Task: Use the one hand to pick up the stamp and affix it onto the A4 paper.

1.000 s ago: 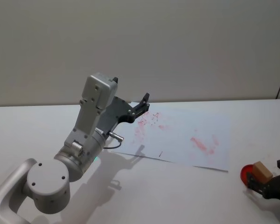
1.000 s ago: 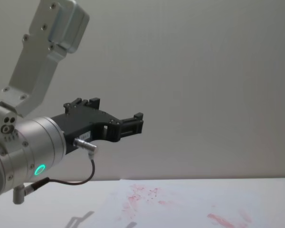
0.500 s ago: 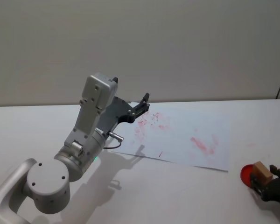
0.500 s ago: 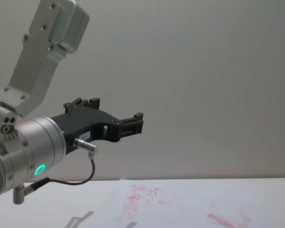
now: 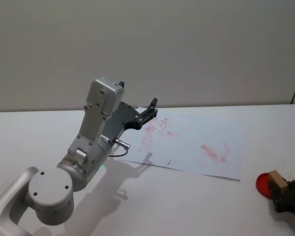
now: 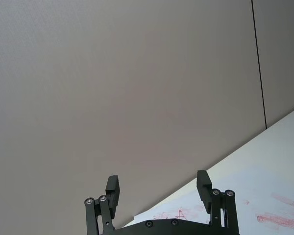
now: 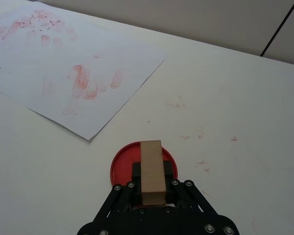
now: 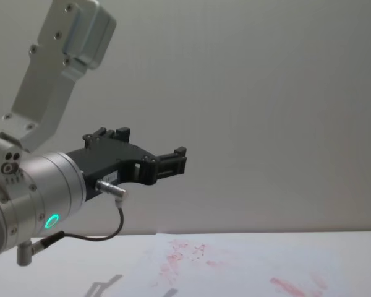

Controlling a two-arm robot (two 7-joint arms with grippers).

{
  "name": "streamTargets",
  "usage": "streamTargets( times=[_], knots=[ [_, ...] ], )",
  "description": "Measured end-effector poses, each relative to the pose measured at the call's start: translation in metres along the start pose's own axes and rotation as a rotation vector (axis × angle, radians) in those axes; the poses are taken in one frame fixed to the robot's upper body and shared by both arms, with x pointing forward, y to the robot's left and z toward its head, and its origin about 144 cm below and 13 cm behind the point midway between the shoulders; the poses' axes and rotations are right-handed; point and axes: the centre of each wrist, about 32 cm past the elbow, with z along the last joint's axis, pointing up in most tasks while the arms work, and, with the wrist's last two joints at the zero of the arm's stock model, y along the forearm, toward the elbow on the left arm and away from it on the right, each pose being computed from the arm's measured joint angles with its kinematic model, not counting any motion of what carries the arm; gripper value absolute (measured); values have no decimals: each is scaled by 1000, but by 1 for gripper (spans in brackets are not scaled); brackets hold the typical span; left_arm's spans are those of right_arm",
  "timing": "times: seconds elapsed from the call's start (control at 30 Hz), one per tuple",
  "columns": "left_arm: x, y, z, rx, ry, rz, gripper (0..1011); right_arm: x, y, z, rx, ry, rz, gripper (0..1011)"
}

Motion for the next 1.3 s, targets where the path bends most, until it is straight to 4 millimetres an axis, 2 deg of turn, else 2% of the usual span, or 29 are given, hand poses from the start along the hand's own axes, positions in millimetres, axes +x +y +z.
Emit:
streamTargets(
  times=[0.27,0.57,0.93,1.3],
  knots=[
    [0,0,0,0,0,0,1001,-1,3,3,37,-4,18,220],
    [0,0,0,0,0,0,1001,-6,16,18,147,-1,76,220],
    [0,0,0,0,0,0,1001,-15,52,44,240,22,147,220],
    [0,0,0,0,0,0,1001,-23,79,60,158,2,182,220]
  ],
)
